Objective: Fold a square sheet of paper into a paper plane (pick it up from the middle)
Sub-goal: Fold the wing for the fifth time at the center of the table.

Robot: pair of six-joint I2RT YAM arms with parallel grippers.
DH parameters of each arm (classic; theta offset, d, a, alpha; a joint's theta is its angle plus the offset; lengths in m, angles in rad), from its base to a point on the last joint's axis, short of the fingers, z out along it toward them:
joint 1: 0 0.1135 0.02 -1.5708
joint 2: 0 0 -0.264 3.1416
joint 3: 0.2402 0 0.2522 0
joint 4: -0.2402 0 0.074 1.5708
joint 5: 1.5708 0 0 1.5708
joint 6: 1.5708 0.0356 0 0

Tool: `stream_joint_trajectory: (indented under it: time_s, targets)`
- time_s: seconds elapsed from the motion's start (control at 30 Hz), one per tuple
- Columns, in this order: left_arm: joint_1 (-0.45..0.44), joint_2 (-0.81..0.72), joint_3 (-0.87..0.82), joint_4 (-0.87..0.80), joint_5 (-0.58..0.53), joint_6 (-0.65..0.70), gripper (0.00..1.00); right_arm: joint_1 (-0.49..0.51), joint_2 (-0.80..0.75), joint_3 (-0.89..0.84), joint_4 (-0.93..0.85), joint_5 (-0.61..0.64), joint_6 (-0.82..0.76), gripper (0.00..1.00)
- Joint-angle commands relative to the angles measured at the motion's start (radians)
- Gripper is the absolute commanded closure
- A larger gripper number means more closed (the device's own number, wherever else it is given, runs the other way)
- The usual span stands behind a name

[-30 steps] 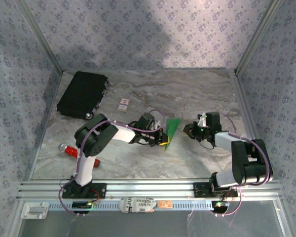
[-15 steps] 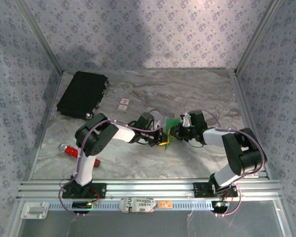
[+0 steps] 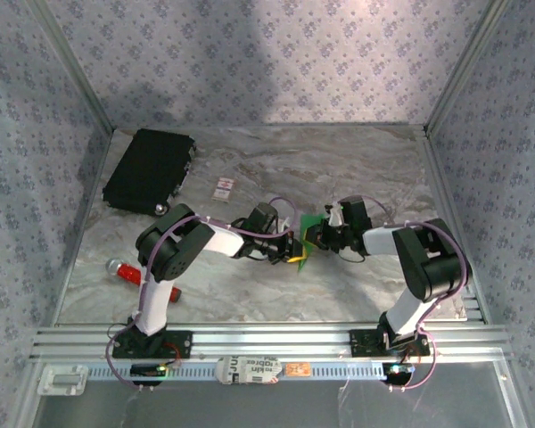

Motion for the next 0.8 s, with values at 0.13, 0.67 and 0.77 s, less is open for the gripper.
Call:
stream_joint_trajectory:
  time_s: [0.13,0.67,0.77]
  targets:
    - [0.002,0.051,-0.017,-0.076,-0.045,0.002,1.00,-0.032,0.011,0.026,0.030,-0.039,-0.022,0.92]
    - [0.001,0.050,-0.041,-0.049,-0.070,-0.037,1.00,-0.059,-0.014,0.001,-0.007,-0.090,-0.081,0.93]
    - [0.001,0.050,-0.043,-0.051,-0.073,-0.036,1.00,-0.048,0.007,0.015,-0.009,-0.089,-0.084,0.93]
